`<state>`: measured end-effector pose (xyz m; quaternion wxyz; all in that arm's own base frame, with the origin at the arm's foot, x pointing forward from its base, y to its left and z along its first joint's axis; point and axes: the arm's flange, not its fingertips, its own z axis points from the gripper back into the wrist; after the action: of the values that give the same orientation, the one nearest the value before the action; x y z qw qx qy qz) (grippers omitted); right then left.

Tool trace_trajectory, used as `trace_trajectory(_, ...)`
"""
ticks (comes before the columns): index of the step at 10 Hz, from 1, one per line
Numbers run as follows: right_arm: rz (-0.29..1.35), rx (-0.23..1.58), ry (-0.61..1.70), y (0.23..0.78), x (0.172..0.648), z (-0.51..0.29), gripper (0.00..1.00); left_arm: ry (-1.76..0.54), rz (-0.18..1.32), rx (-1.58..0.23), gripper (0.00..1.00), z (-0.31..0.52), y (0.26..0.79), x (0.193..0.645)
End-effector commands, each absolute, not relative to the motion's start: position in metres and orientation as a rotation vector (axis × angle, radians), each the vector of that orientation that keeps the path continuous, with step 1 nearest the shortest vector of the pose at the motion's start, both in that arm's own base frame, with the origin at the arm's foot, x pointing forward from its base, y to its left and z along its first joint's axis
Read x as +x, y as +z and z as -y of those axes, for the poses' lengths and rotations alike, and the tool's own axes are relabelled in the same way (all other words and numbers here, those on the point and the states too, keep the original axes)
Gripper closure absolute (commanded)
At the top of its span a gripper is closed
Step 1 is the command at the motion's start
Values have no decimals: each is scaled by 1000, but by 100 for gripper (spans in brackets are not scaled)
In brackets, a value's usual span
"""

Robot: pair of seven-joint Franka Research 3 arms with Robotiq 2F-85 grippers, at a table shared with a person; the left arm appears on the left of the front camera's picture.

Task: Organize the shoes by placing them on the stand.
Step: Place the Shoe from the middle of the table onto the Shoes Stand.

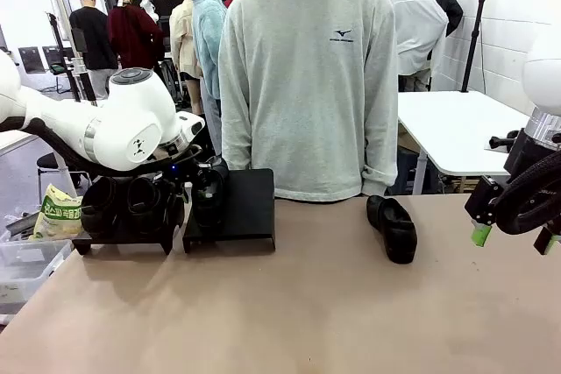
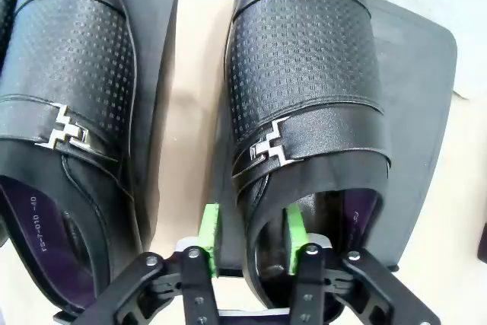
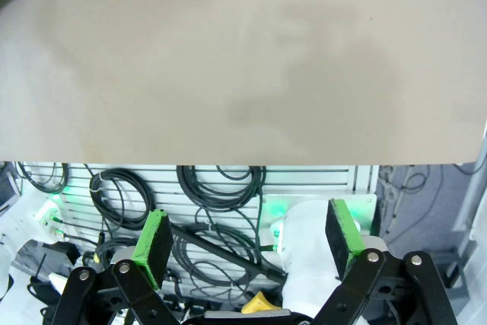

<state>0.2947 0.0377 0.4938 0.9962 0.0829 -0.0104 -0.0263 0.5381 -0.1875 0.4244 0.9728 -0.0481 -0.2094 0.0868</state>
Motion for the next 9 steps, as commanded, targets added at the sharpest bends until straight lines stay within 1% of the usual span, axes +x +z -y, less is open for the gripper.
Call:
trace_trajectory(1,16,170,-40,493,294,-37,0,151,427,-96,0,187,430,541)
trace_trajectory(3,16,170,-40,493,294,-37,0,142,448,-99,0,186,445,532)
trace_trajectory(6,16,170,-40,493,294,-37,0,157,451,-96,0,184,451,527)
trace_trajectory(7,16,170,-40,493,294,-37,0,194,385,-94,0,180,451,529)
trace_trajectory(8,16,170,-40,493,294,-37,0,150,467,-99,0,187,451,532)
trace_trajectory(9,16,170,-40,493,294,-37,0,150,467,-99,0,187,451,532)
